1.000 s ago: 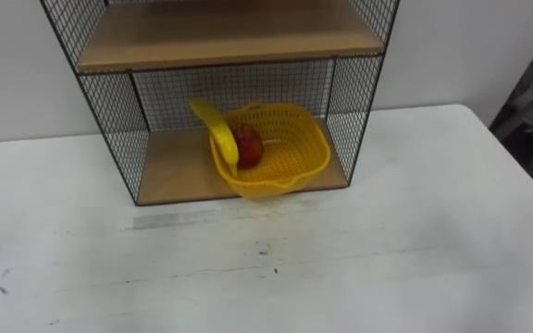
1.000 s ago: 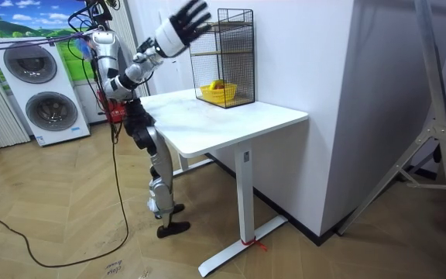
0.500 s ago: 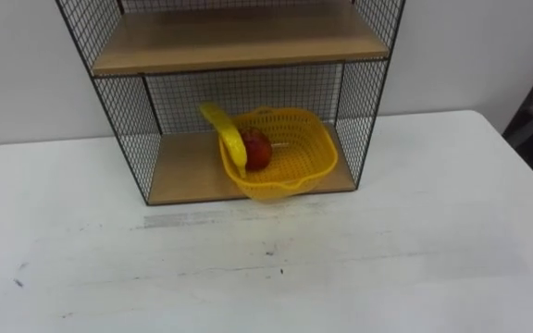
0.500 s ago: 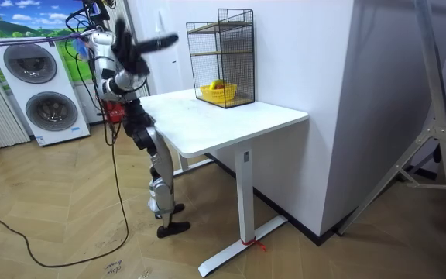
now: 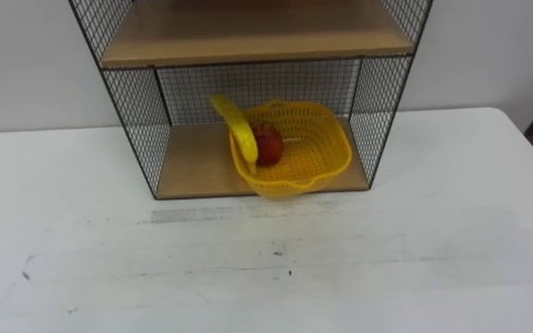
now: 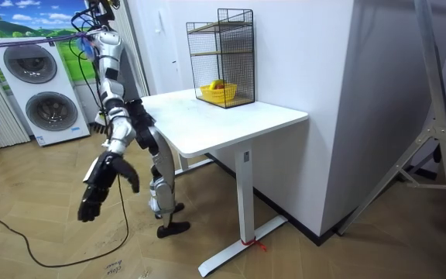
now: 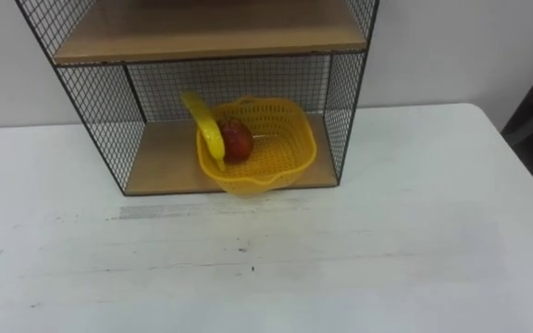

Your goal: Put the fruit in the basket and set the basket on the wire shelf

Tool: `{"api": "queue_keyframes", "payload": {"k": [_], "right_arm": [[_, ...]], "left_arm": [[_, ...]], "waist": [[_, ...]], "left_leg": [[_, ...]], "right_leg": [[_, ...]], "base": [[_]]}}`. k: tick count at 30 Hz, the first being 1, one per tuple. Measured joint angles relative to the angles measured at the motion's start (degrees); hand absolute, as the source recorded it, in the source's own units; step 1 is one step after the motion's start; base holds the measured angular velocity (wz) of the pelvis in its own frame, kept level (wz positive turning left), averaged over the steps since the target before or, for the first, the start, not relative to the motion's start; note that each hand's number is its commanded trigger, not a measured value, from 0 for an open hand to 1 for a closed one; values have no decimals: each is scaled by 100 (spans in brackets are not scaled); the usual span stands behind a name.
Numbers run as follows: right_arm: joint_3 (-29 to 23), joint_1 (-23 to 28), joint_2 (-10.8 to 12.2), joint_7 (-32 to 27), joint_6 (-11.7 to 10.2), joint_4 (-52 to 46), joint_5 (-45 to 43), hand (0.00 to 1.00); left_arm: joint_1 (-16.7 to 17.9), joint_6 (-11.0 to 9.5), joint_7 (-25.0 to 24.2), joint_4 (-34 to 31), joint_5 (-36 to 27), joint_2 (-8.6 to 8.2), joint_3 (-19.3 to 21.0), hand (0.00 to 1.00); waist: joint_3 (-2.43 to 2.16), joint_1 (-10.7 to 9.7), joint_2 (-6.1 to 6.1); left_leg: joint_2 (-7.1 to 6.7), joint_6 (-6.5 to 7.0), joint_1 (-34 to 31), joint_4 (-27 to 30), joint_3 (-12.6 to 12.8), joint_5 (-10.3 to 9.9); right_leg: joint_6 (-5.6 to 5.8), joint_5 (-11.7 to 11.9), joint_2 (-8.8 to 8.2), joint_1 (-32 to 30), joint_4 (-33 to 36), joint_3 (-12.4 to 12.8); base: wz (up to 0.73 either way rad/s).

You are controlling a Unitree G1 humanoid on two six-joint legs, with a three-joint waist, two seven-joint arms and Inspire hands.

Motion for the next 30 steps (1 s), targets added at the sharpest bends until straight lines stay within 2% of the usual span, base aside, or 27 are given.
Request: {"api": "queue_keyframes", "payload": {"k": [2, 5, 7, 9, 13, 15, 16, 18, 20, 22, 23, 26, 30], "right_arm": [[141, -8, 102, 75, -59, 417, -17, 0], [476, -50, 270, 375, -73, 894, -89, 0], [637, -180, 272, 543, -72, 1211, -112, 0], [850, -319, 366, 916, -66, 1553, -301, 0], [1247, -432, 421, 1406, 134, 1874, -751, 0], [1434, -501, 443, 1718, 224, 1911, -1299, 0], [1513, -529, 443, 1796, 254, 1936, -1444, 0], [2031, -659, 480, 2049, 399, 2050, -1940, 0], [2554, -760, 557, 2227, 538, 2048, -2360, 0], [2817, -901, 646, 2440, 650, 2053, -2676, 0], [3062, -960, 689, 2593, 721, 2062, -2832, 0], [3693, -1167, 802, 2859, 825, 2044, -3080, 0], [4107, -1349, 985, 3168, 953, 2037, -3635, 0]], "left_arm": [[-16, -10, -114, 243, 103, -49, -10, 0], [-73, -18, -455, 638, 697, -150, -228, 0], [-168, 9, -590, 852, 1004, -210, -295, 0], [-211, 45, -860, 888, 1709, -345, -509, 0], [-272, 170, -1184, 928, 2758, -360, -977, 0], [-284, 265, -1431, 933, 3602, -368, -1393, 0], [-294, 289, -1498, 944, 3815, -373, -1508, 0], [-387, 397, -1711, 941, 4625, -439, -2164, 0], [-485, 501, -1866, 916, 5173, -536, -2774, 0], [-621, 666, -2030, 916, 5728, -631, -3138, 0], [-725, 767, -2137, 909, 6037, -676, -3345, 0], [-936, 863, -2240, 909, 6530, -796, -3959, 0], [-1040, 992, -2288, 915, 7041, -844, -4531, 0]], "waist": [[-13, -12, -21], [-29, 10, -58], [-30, 57, -67], [-61, 36, -130], [-53, 31, -224], [-52, 28, -231], [-47, 29, -226], [-45, 9, -225], [-42, 29, -221], [-39, 7, -221], [-22, 27, -228], [-7, 40, -227], [28, 15, -227]], "left_leg": [[49, -28, 4, 72, 86, -54], [88, -26, 73, 62, 183, -56], [93, -25, 124, 46, 226, -60], [93, -24, 149, 39, 232, -61], [85, -24, 211, -6, 232, -60], [84, -26, 266, -84, 239, -59], [84, -25, 290, -98, 245, -59], [89, -27, 366, -137, 300, -58], [91, -28, 441, -167, 339, -58], [91, -27, 471, -172, 338, -58], [92, -27, 517, -183, 347, -58], [81, -39, 577, -241, 359, -50], [80, -42, 610, -252, 366, -47]], "right_leg": [[-1, -23, 15, 11, 37, 23], [13, -48, 37, 58, 48, 89], [14, -47, 52, 78, 58, 167], [15, -47, 51, 98, 56, 174], [21, -41, 40, 163, 32, 151], [35, -27, 42, 227, -65, 148], [34, -4, 43, 257, -99, 148], [16, 60, 36, 337, -159, 144], [15, 61, 31, 382, -144, 167], [13, 63, 32, 412, -147, 163], [13, 63, 31, 451, -155, 160], [11, 64, 27, 473, -179, 175], [-5, 79, 34, 483, -183, 190]], "base": [[-6], [-8], [-18], [-3], [2], [2], [0], [2], [-3], [-4], [0], [-6], [-7]]}}
